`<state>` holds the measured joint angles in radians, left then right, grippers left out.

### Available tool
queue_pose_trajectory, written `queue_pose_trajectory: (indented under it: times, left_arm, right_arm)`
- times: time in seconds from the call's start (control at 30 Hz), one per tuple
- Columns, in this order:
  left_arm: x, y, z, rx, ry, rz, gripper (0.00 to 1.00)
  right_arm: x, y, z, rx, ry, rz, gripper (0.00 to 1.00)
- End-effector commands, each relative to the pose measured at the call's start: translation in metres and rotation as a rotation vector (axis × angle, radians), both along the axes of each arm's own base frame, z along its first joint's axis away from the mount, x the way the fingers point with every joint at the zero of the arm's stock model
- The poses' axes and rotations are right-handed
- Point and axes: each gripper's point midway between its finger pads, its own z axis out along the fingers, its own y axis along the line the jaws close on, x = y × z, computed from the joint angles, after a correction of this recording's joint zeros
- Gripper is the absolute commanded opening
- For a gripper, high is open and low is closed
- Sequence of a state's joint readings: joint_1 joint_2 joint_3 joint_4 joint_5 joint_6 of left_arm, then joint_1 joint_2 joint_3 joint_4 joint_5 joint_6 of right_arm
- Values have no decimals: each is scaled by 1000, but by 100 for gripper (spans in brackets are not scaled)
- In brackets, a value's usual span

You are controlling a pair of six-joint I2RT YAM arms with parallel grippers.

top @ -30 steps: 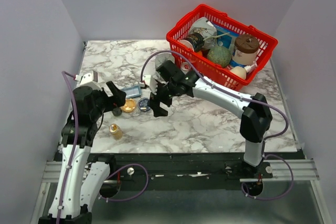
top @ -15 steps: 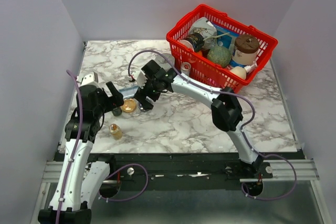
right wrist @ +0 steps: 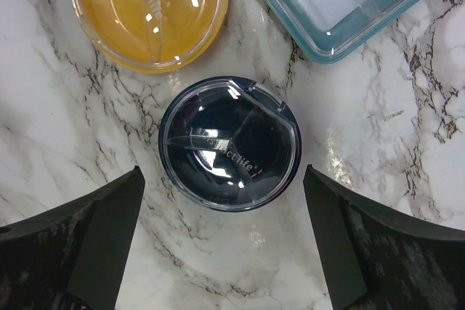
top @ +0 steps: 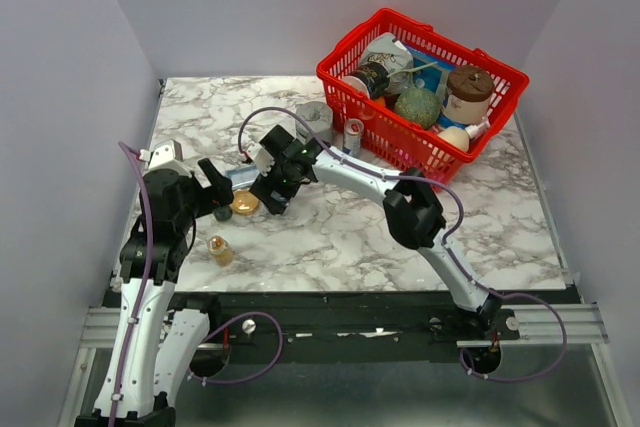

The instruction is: Sort the pills into containers

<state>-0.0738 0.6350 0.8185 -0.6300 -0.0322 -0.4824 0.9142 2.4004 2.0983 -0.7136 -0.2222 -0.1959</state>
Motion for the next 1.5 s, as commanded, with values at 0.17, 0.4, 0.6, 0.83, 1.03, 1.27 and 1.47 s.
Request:
queue_pose_trajectory:
  times: [0.17,0.4,0.6,0.83,1.03,1.27,1.47]
  left_arm:
    - [-5,2,2,19,-15,-3,99]
    - [-8,3,7,33,-29,-15,99]
    - [-10,-2,15,38,-66,-51,99]
    - [-14,-15,23,17,-104,-125,99]
    - [-19,-37,34,0,-174,-269,99]
    - [-30,-87,52,-89,-313,-572,99]
    - [-45,-122,82,-136,-548,-784,99]
  right_arm:
    - [5,1,-23,-96,-60,-30,100]
    - [6,3,-27,-109,-89,-36,100]
    - [6,8,-20,-82,-91,-28,95]
    - [5,9,-21,-72,-79,-26,83]
    - [-8,6,26,27,-50,-17,56]
    - [-40,-42,141,320,180,-30,48]
    - [-60,-91,193,469,339,-86,48]
